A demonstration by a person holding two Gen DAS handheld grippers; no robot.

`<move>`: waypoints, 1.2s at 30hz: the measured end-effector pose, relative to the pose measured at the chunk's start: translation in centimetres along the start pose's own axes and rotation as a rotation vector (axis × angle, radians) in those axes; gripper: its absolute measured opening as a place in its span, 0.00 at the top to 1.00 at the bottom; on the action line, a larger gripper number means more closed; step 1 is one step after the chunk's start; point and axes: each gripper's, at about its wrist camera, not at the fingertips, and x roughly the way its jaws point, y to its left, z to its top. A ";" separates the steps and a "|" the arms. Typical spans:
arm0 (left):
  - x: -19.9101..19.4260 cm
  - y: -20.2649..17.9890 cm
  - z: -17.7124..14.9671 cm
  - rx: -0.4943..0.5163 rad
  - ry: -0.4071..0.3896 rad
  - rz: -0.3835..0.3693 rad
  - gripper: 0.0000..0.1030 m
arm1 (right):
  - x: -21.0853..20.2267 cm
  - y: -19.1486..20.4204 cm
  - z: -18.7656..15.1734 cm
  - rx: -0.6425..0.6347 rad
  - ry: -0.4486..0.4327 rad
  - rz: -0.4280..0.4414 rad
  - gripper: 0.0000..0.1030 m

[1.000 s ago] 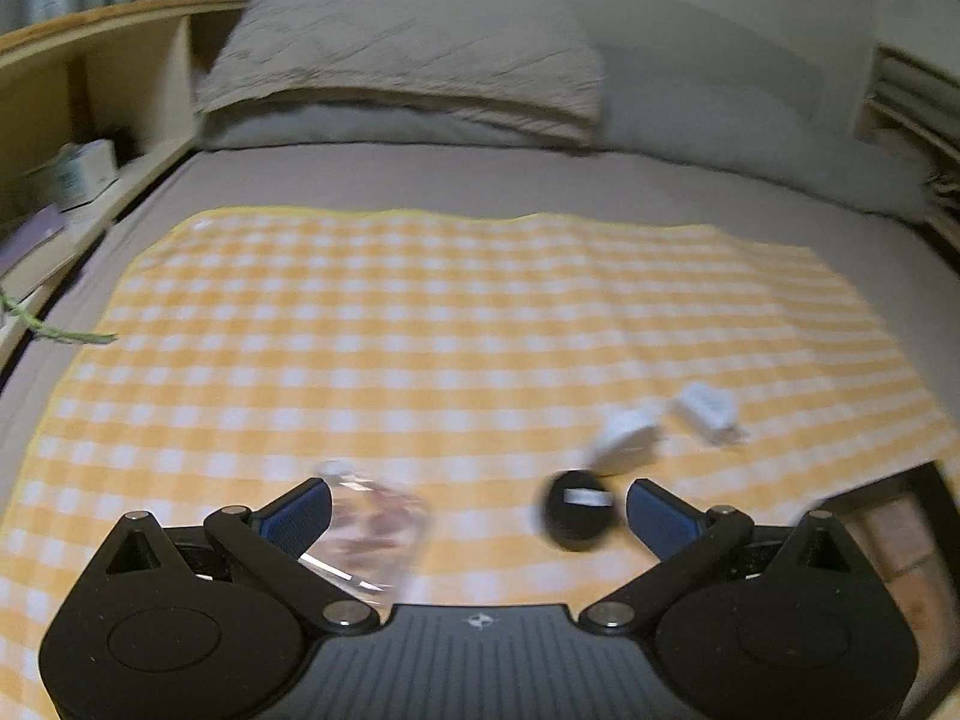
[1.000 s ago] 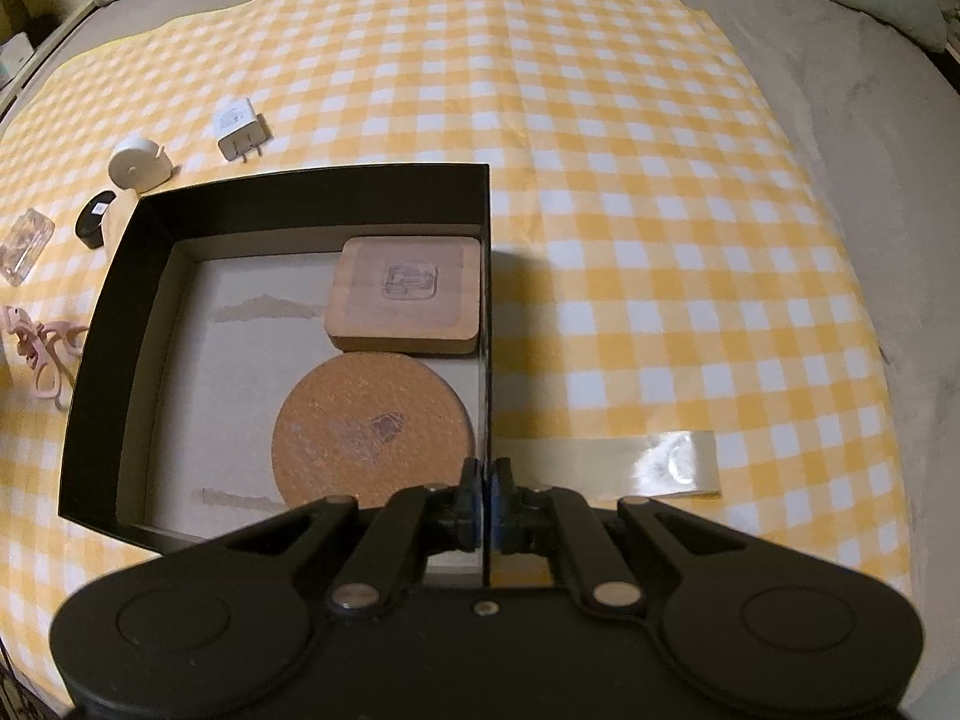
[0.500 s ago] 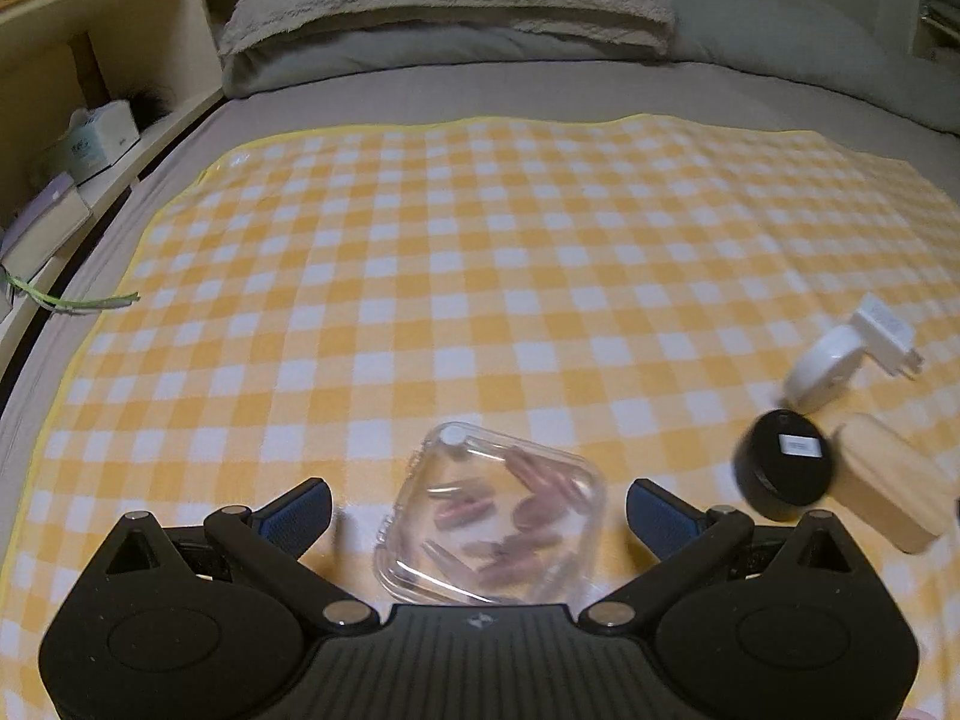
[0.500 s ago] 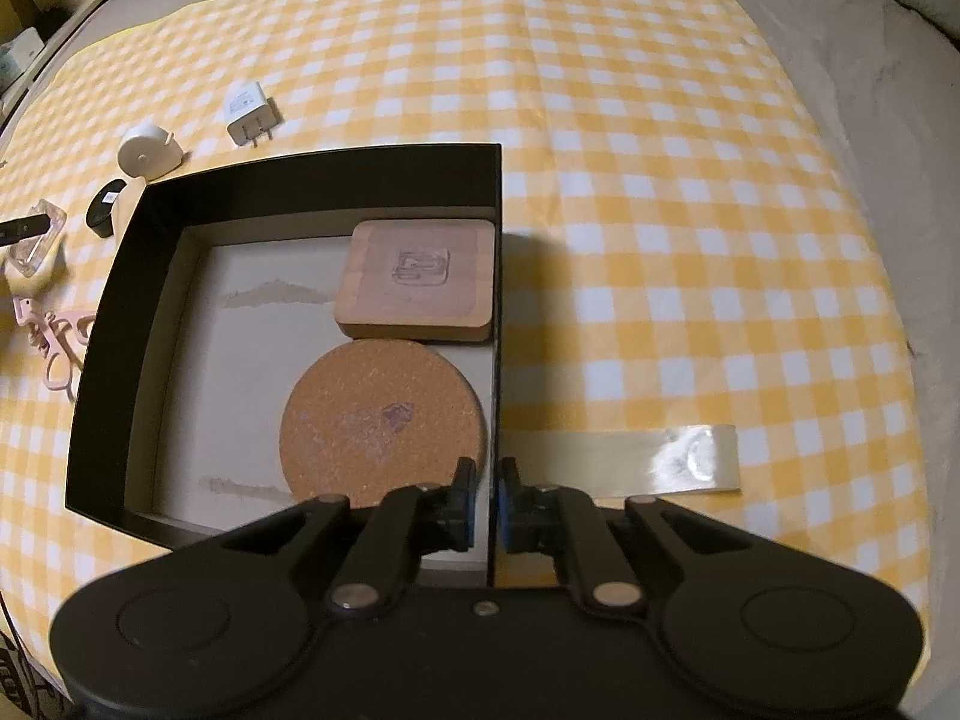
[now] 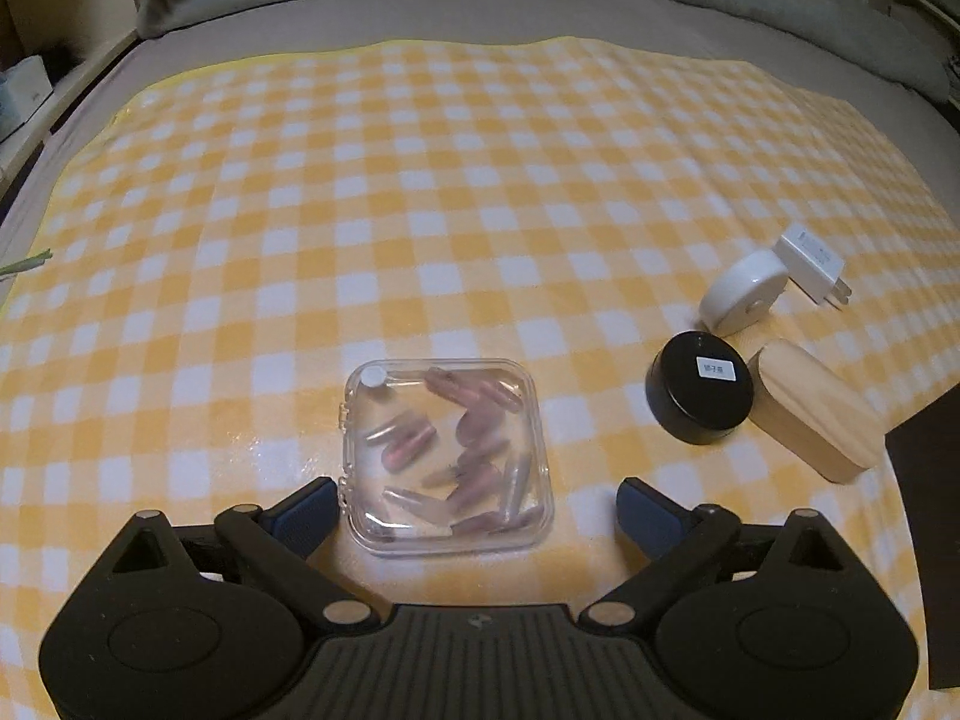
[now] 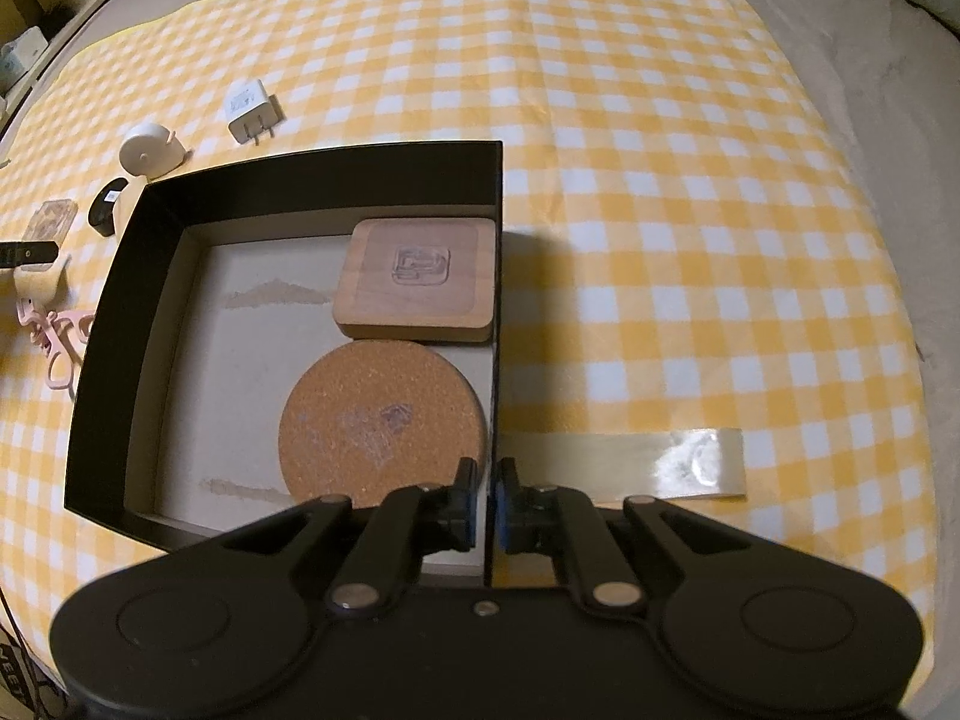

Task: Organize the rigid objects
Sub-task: 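Reach the left tool to the clear pill case and grasp it, then carry the pill case with the left tool into the box and release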

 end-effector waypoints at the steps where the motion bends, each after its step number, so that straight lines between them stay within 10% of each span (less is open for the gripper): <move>1: 0.1 -0.2 0.1 0.000 -0.001 0.011 0.05 | 0.0 0.0 0.0 0.001 0.000 0.001 0.93; 18: 0.4 0.0 2.5 -0.116 -0.045 0.137 0.26 | 0.1 0.0 0.1 -0.001 0.001 -0.001 0.94; 27: -6.7 -4.2 2.8 -0.203 -0.180 -0.104 0.26 | 0.2 -0.1 0.1 0.002 0.001 0.000 0.96; 36: -10.7 -14.7 1.3 -0.005 -0.184 -0.338 0.26 | 0.4 -0.2 0.3 -0.005 0.002 -0.012 0.96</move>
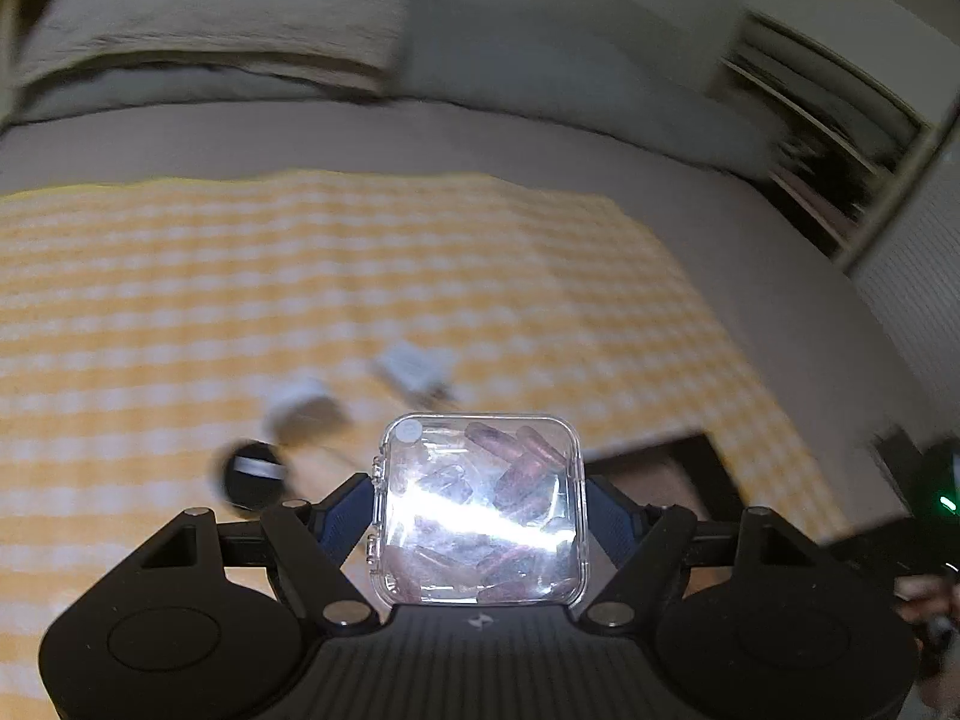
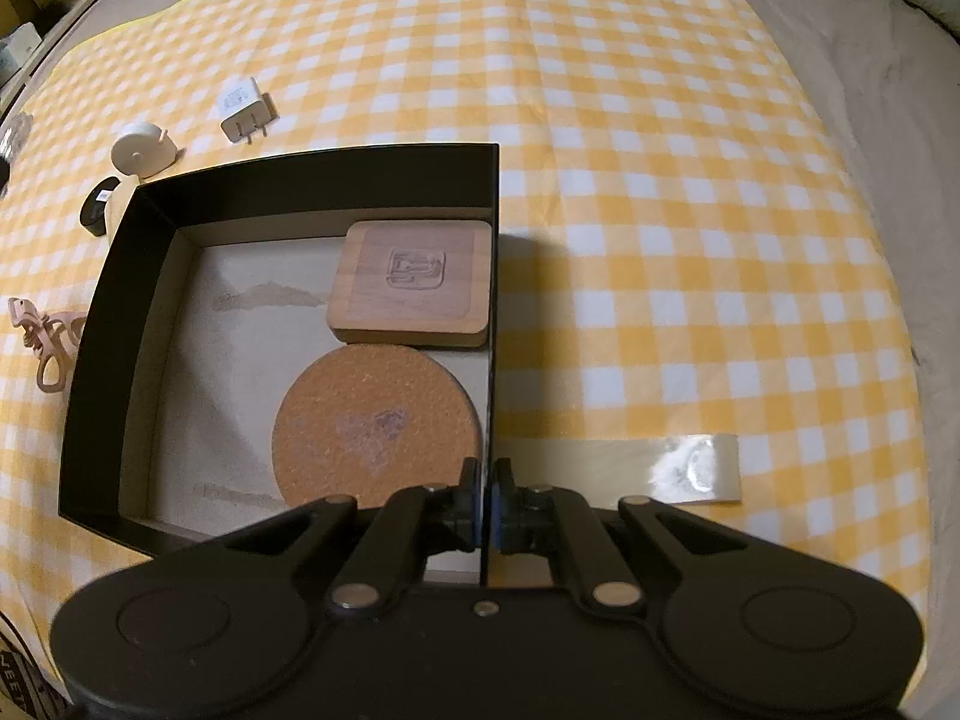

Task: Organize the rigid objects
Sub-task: 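Carry the pill case with the left tool into the box and release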

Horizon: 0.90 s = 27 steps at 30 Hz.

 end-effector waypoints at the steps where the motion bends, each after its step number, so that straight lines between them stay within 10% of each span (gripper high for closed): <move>1: 0.2 -1.0 -0.4 0.003 0.013 -0.024 0.26 | 0.0 0.0 0.0 0.001 0.000 -0.001 0.96; 5: 1.4 -4.6 -1.6 -0.020 0.067 -0.093 0.26 | 0.1 0.1 0.1 -0.004 0.001 -0.009 0.96; 12: 3.6 -9.7 -3.6 0.324 0.160 -0.164 0.26 | 0.1 0.1 0.1 -0.009 0.002 -0.008 0.96; 21: 6.9 -8.2 -4.6 -0.054 0.294 -0.066 0.26 | 0.1 0.1 0.1 -0.011 0.002 -0.005 0.96; 27: 5.7 -9.5 -5.6 -0.091 0.234 0.045 0.26 | 0.1 0.1 0.1 -0.012 0.002 -0.006 0.96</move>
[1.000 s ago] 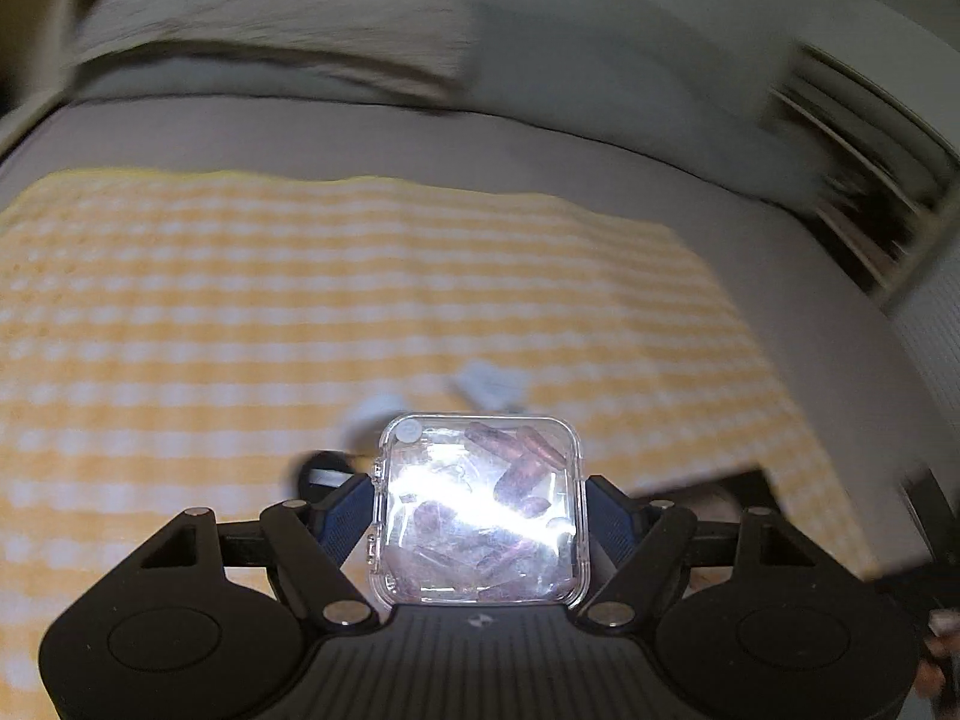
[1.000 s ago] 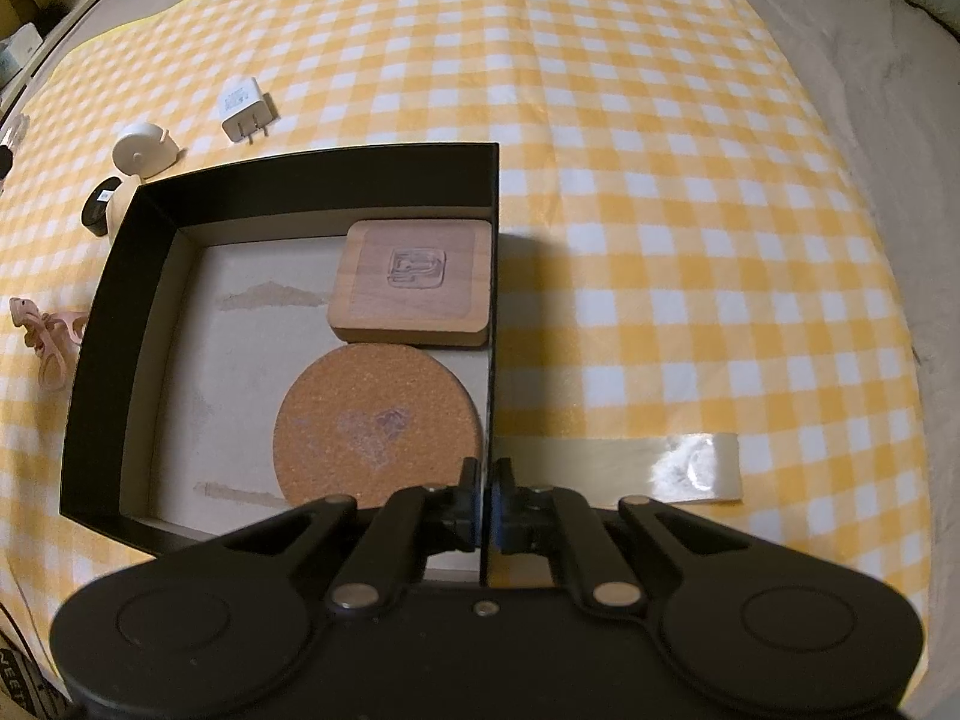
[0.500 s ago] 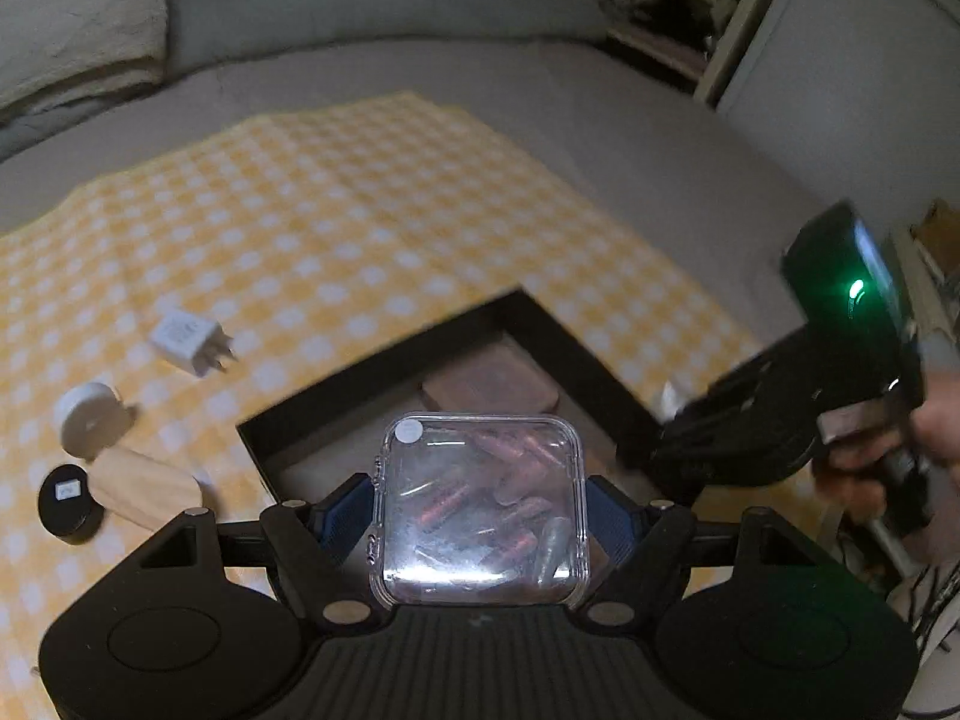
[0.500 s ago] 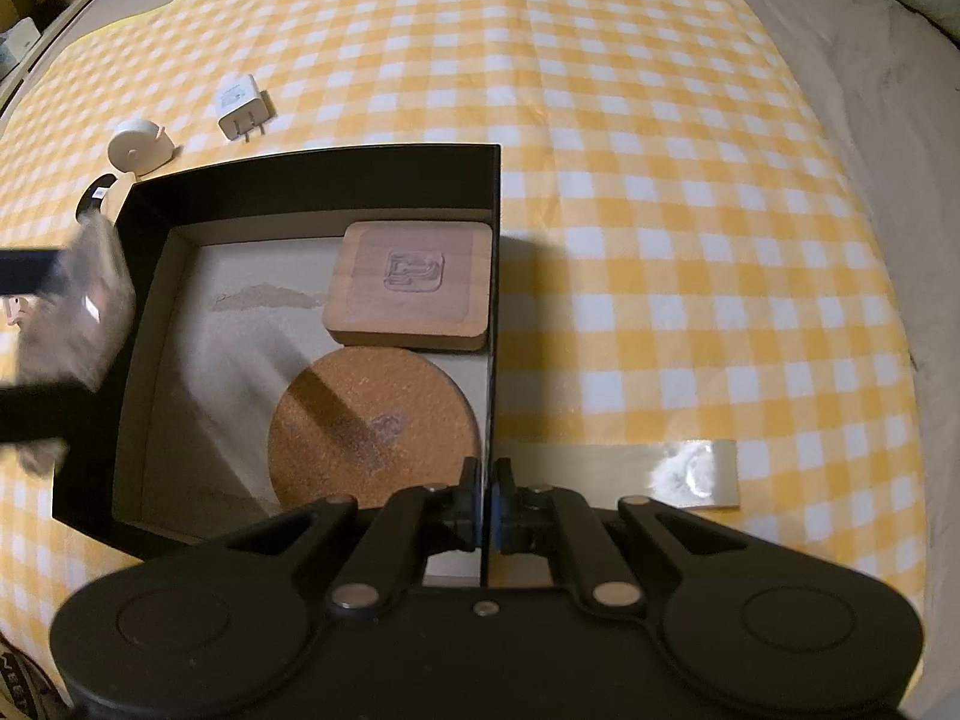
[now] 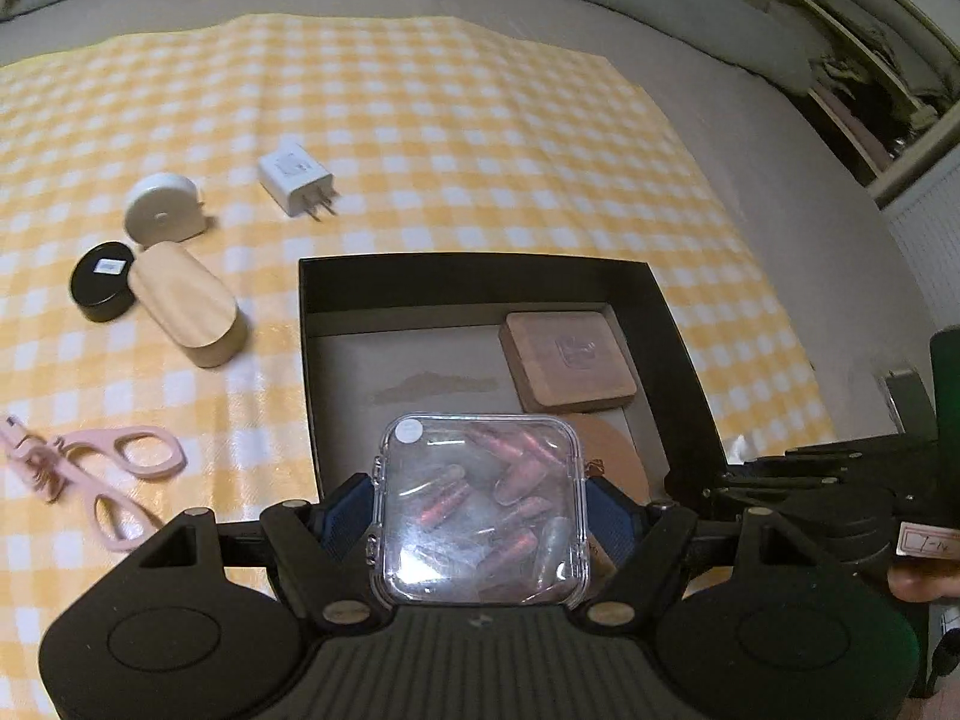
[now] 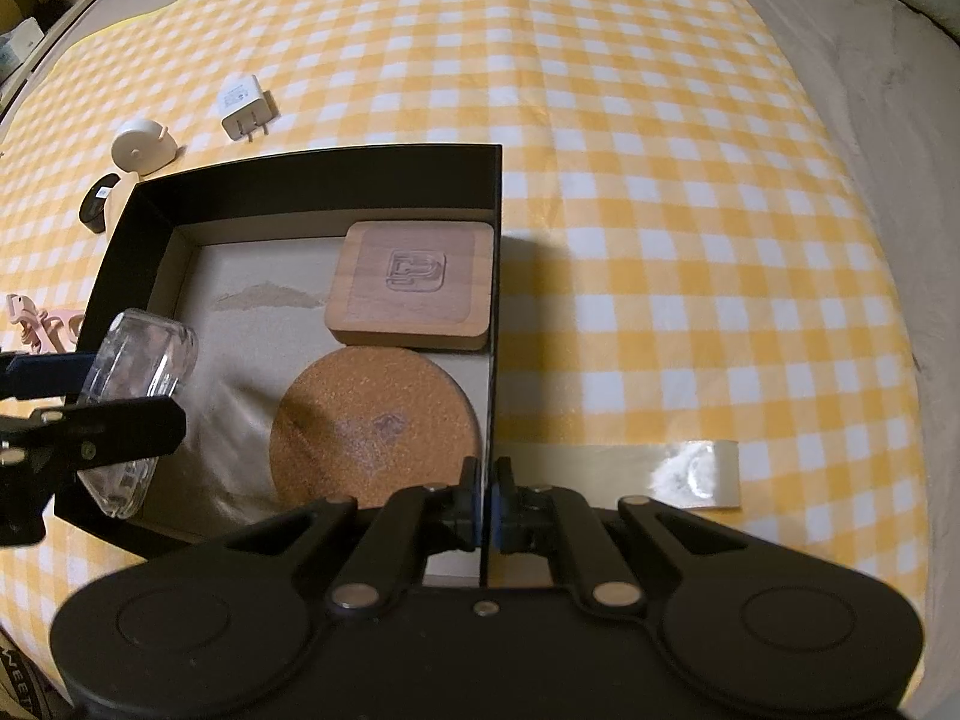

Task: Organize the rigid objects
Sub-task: 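Carry the pill case with the left tool into the box and release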

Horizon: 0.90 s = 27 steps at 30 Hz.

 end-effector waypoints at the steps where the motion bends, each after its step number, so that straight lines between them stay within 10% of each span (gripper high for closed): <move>1: -0.1 -0.1 -0.2 -0.006 -0.006 0.009 0.26 | 0.0 0.0 0.0 0.000 0.000 0.000 0.96; 27: -1.6 -0.4 -1.0 -0.054 -0.003 0.012 0.15 | 0.0 0.1 0.0 -0.007 0.000 -0.002 0.96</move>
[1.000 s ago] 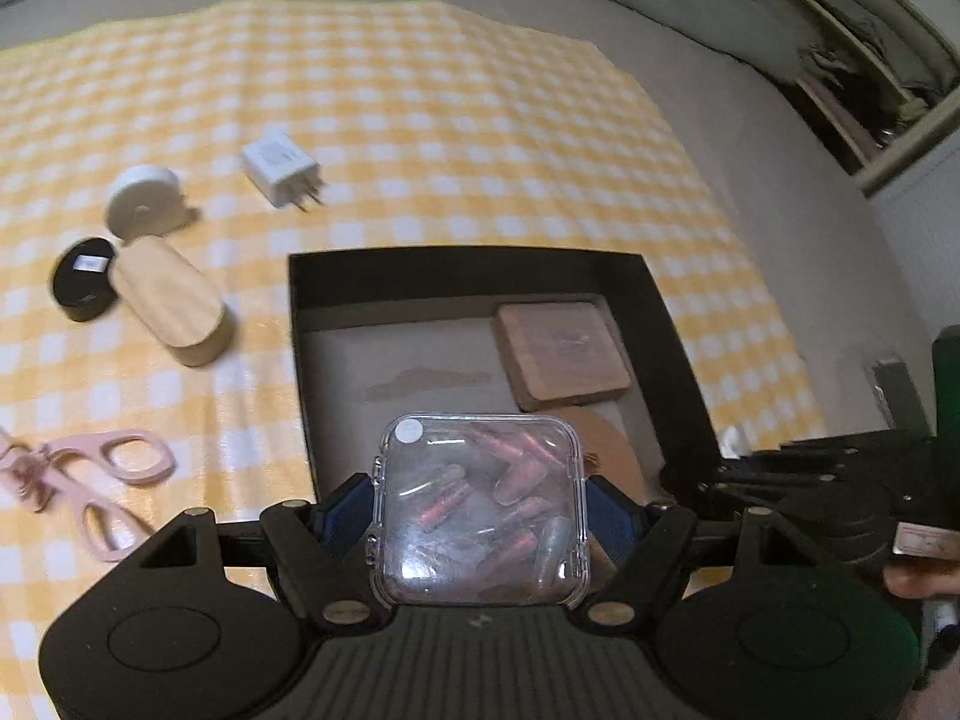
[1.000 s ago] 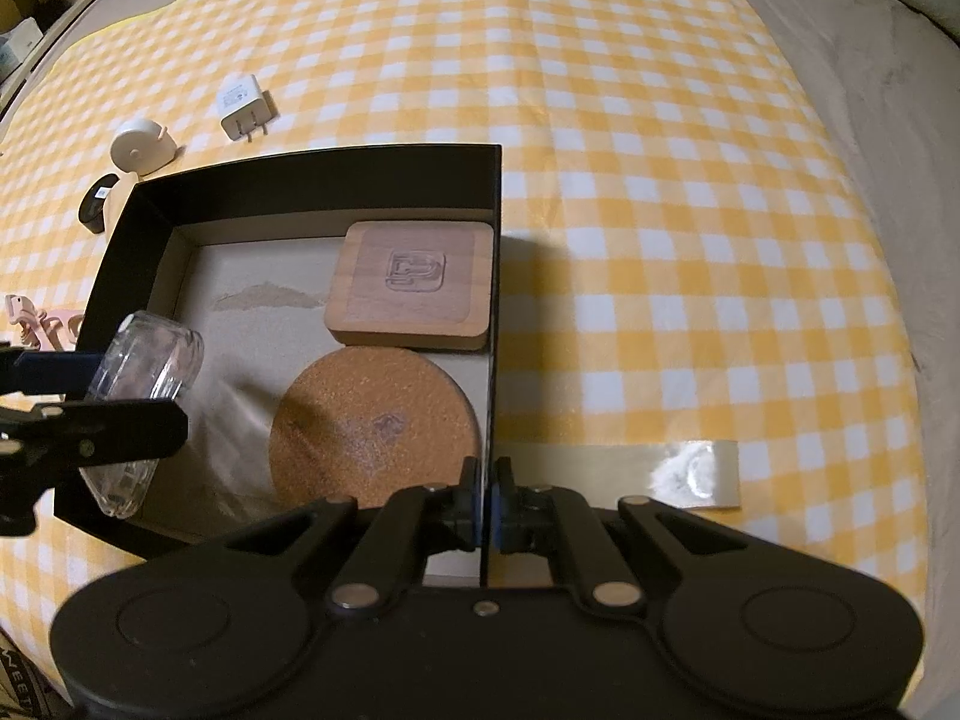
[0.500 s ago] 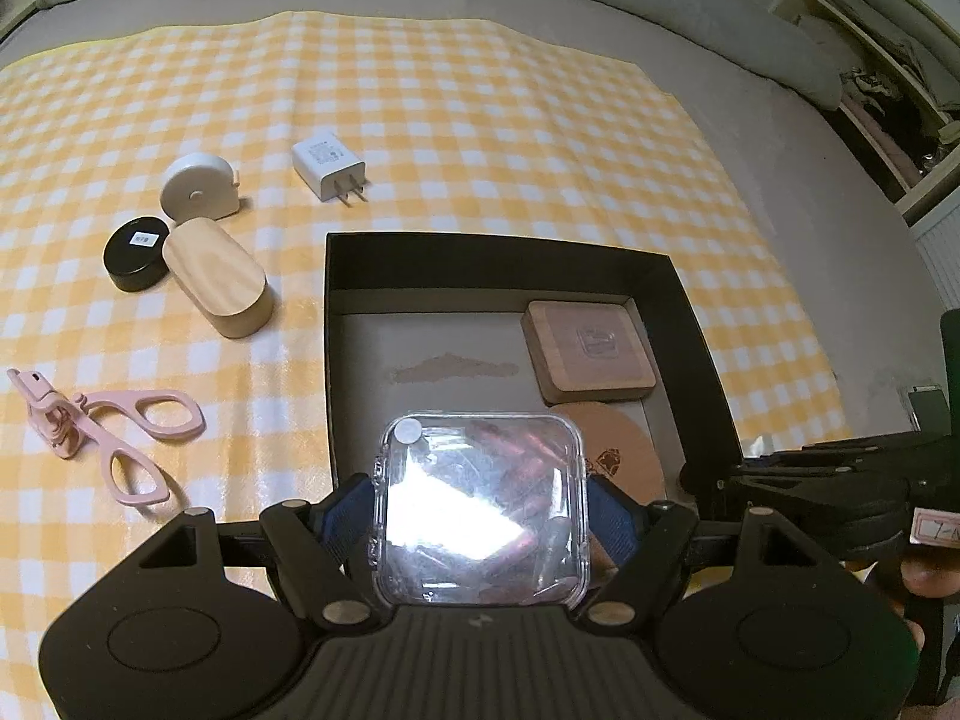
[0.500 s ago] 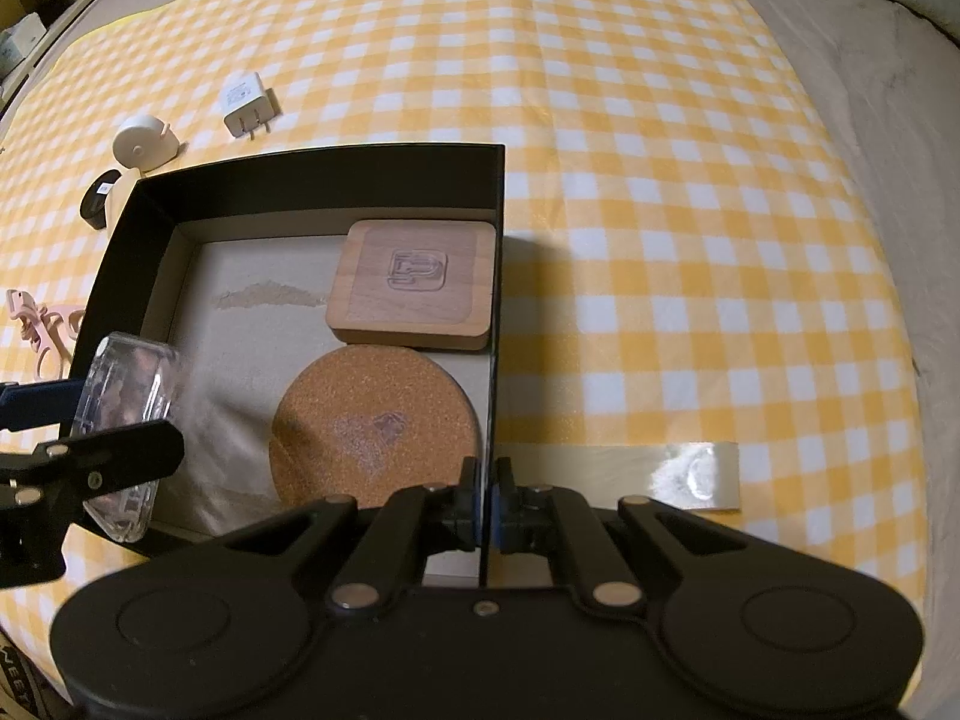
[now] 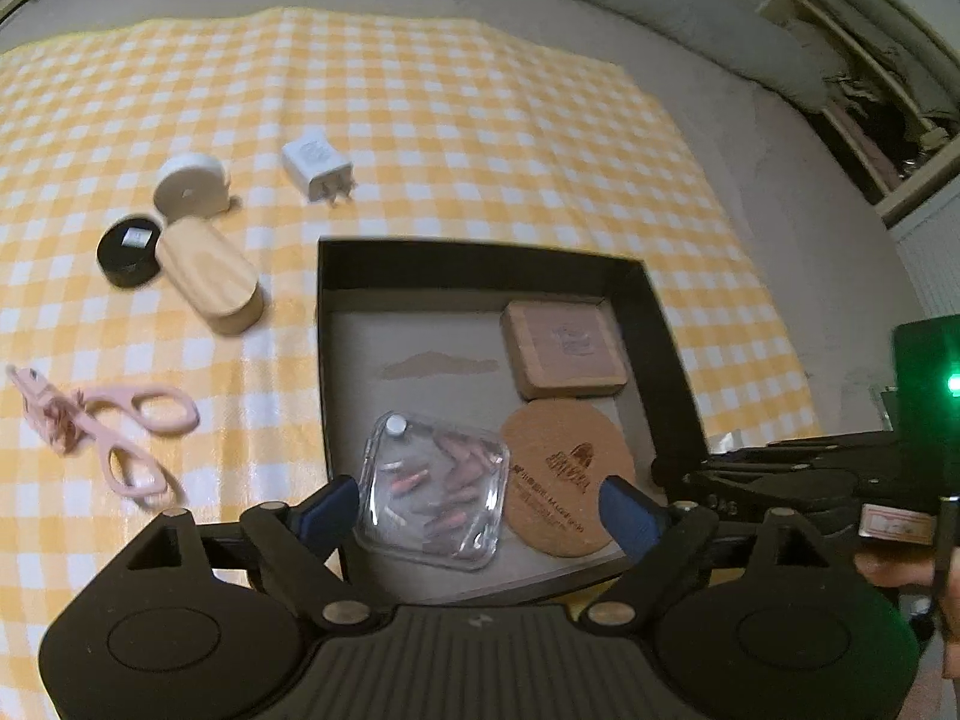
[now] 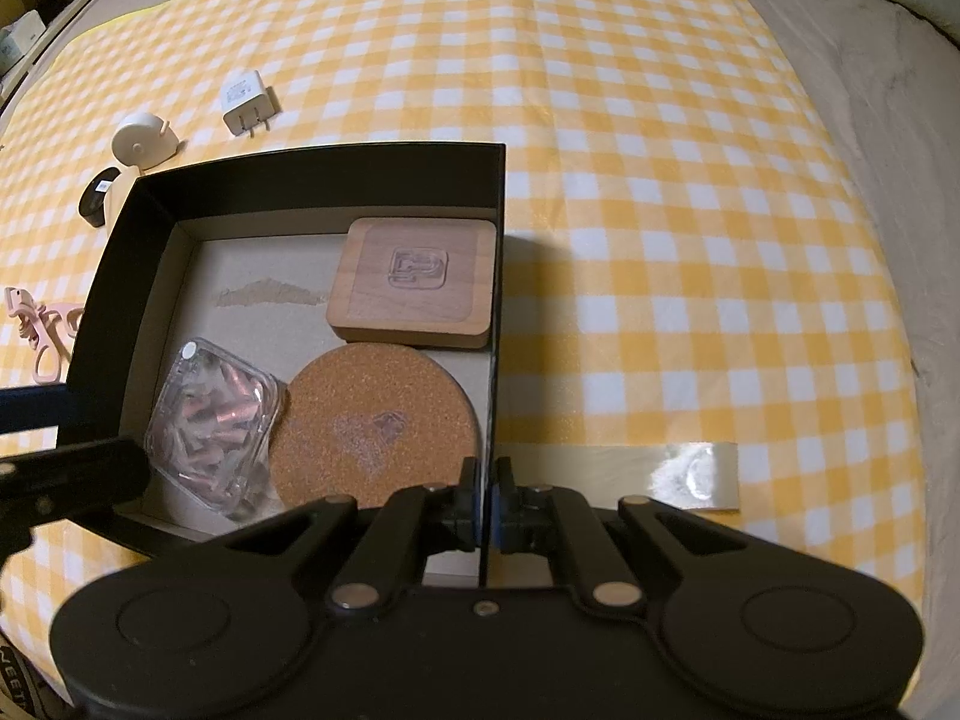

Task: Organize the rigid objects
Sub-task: 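Carry the pill case with the left tool into the box and release, then move the left tool back to the wooden oval case and grasp it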

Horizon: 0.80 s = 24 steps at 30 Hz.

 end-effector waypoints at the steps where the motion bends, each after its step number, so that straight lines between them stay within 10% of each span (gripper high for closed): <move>1: -0.2 -0.1 0.1 0.013 -0.012 -0.009 0.15 | 0.0 0.0 0.0 0.000 0.000 0.000 0.96; 11: 3.1 -1.3 3.0 0.244 -0.026 -0.092 0.48 | 0.0 0.0 0.0 -0.012 -0.001 -0.002 0.96; 24: 8.0 -1.4 2.6 0.450 0.118 -0.061 0.54 | -0.1 0.0 -0.1 -0.022 -0.004 0.011 0.96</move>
